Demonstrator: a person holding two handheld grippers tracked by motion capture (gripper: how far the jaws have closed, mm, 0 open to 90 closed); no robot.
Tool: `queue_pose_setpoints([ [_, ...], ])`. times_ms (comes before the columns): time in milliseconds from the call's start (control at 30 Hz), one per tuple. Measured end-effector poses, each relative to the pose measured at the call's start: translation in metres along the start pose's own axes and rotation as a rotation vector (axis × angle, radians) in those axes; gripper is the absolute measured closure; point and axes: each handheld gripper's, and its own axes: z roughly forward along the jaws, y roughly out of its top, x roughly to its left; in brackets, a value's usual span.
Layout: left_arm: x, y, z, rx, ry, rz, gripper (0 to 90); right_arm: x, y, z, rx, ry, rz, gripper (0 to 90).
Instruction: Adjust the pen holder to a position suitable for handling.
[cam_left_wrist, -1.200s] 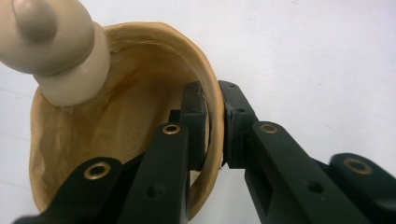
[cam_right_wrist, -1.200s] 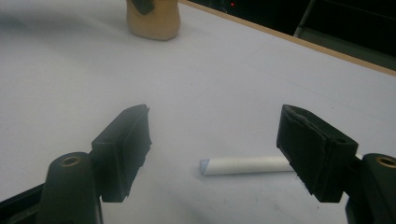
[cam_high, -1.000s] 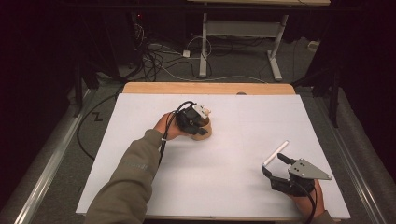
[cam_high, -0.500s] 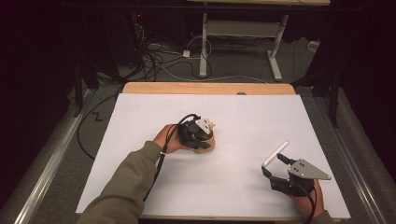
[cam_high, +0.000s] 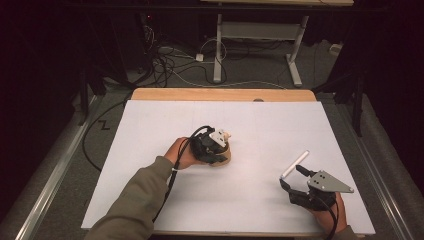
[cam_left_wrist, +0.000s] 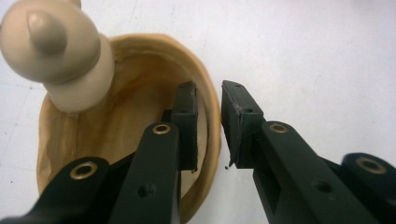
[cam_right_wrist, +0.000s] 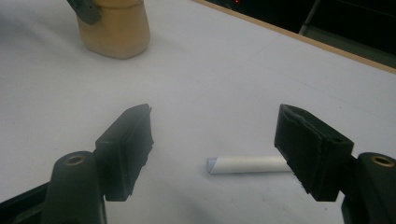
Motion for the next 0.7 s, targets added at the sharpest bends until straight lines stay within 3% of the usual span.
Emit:
queue_pose_setpoints([
  [133, -0.003, -0.002, -0.004, -0.013, 0.018, 0.001, 69.3, -0.001, 0.0, -0.001, -0.006, -0.006, 0.006, 28.8],
  [300, -0.008, -0.006, -0.012, -0.062, 0.056, -0.01, 66.3, -0.001, 0.001, -0.002, -0.019, 0.0, 0.004, 30.7],
  [467, -0.019, -0.01, -0.022, -0.115, 0.125, -0.003, 60.7, -0.002, 0.002, -0.005, -0.038, -0.024, -0.019, 36.0],
  [700, -0.042, -0.02, -0.038, -0.191, 0.246, 0.022, 50.7, -0.003, 0.001, -0.006, -0.055, -0.013, -0.005, 35.7],
])
